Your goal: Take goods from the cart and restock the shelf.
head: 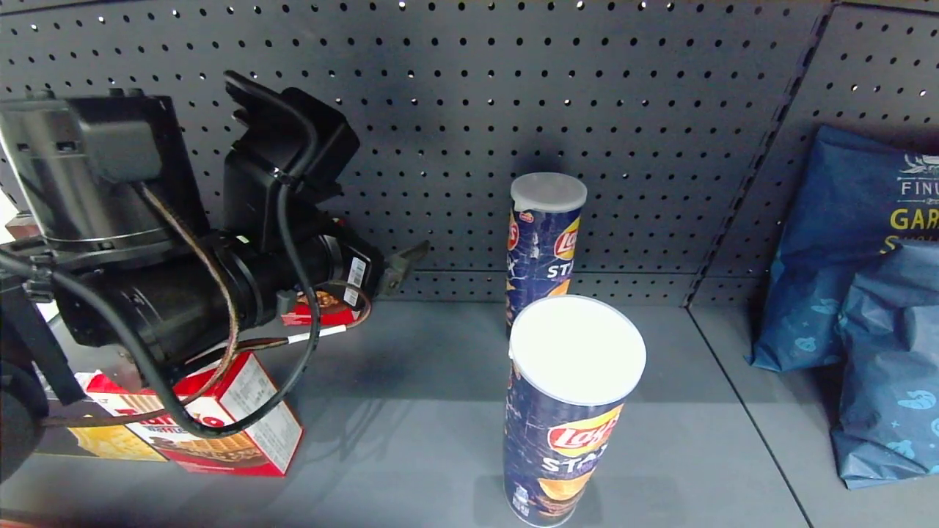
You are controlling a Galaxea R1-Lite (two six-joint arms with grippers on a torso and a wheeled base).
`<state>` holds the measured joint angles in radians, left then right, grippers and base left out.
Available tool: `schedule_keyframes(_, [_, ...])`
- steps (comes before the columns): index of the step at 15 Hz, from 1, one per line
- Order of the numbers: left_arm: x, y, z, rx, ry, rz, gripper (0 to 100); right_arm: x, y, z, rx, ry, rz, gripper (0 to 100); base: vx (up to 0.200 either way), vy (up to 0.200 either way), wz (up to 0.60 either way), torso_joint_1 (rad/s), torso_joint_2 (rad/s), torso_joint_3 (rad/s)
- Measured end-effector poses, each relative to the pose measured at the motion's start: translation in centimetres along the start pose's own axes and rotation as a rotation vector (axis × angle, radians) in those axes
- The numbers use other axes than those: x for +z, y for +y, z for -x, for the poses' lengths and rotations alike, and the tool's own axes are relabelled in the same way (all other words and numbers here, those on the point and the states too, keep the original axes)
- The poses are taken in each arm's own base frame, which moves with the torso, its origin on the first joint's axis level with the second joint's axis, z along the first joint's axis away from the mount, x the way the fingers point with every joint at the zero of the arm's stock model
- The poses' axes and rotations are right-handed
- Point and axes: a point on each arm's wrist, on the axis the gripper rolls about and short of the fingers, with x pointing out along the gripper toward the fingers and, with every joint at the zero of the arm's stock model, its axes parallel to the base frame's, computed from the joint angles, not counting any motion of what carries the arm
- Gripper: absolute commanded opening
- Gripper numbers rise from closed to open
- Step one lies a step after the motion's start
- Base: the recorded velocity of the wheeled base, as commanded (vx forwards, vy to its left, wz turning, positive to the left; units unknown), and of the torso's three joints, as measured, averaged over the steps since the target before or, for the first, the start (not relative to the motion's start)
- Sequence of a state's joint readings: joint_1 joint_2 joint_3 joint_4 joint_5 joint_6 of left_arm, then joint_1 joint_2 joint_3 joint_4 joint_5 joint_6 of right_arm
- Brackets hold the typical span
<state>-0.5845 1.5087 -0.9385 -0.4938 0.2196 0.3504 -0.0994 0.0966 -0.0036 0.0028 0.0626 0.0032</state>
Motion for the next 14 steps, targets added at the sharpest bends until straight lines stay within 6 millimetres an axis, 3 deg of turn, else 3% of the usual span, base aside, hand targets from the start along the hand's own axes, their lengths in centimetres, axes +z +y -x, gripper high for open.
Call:
schedule_keyframes(4, [0.5,0.2,3.8,-0.075,0.095,-0.072,100,-0.1,0.0,0.1,0.001,-0.007,0.001,100,0.000,0.000,0.00,0.000,0.00,0.000])
schedule_keyframes(8, [1.3,-1.1,8.2,-0.253,0.090,-0.097,100,-0.1,0.0,0.1,0.001,-0.009,0.001,100,0.000,0.000,0.00,0.000,0.00,0.000])
schedule_keyframes(10, [0.9,-1.4,9.4,-0.346,0.111,-0.099,100,-0.1,0.0,0.1,0.001,-0.009,0.001,100,0.000,0.000,0.00,0.000,0.00,0.000])
schedule_keyframes(14, [-2.0,-2.7,10.4,-0.472,0.191,-0.124,100,-0.1,0.0,0.1,0.001,-0.009,0.001,100,0.000,0.000,0.00,0.000,0.00,0.000])
